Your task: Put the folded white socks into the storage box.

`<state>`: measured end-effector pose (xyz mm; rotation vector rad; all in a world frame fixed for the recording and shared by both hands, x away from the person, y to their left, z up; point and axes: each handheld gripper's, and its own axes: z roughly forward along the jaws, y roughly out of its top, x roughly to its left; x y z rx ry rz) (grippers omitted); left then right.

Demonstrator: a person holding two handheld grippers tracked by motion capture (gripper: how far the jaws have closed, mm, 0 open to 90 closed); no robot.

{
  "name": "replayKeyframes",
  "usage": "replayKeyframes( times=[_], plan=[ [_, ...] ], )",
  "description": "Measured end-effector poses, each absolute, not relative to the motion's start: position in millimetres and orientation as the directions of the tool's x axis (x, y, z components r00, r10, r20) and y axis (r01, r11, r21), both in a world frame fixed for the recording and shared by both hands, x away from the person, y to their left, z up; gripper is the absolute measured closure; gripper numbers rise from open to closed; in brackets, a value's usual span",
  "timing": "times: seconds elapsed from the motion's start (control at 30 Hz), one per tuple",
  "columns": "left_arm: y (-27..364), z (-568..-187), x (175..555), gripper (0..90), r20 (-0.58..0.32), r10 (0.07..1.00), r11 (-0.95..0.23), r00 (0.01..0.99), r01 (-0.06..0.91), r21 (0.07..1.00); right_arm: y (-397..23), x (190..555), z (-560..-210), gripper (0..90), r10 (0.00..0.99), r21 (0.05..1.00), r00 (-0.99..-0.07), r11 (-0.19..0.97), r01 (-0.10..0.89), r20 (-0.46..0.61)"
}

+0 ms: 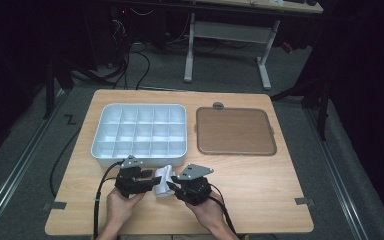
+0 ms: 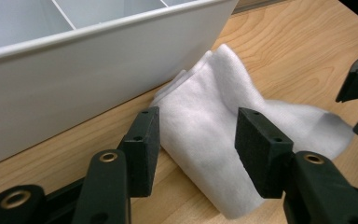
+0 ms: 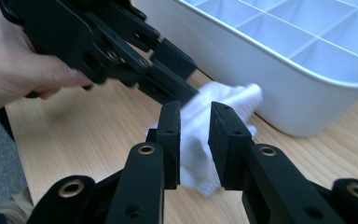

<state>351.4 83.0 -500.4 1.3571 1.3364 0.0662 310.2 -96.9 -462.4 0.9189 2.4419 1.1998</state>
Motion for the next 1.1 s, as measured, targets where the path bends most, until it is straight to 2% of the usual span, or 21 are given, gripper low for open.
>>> replayKeyframes(
  times=[0.2,0.53,1.1],
  plan=[
    [80.1,-501.6,354.3,50.5,-0.629,0.694,0.326,0.351,0.626,0.709,-87.6,320.2,-471.0,74.9,0.649,0.764,-0.76,0.479,0.433,0.025],
    [67.9,-514.2,357.3,50.8,-0.595,0.724,0.28,0.35,0.639,0.717,-100.0,328.9,-492.6,74.8,0.688,0.73,-0.724,0.472,0.494,0.046],
    [60.5,-524.2,357.8,51.4,-0.559,0.747,0.247,0.36,0.631,0.736,-115.5,338.6,-516.8,75.5,0.697,0.715,-0.703,0.419,0.559,0.141]
  ],
)
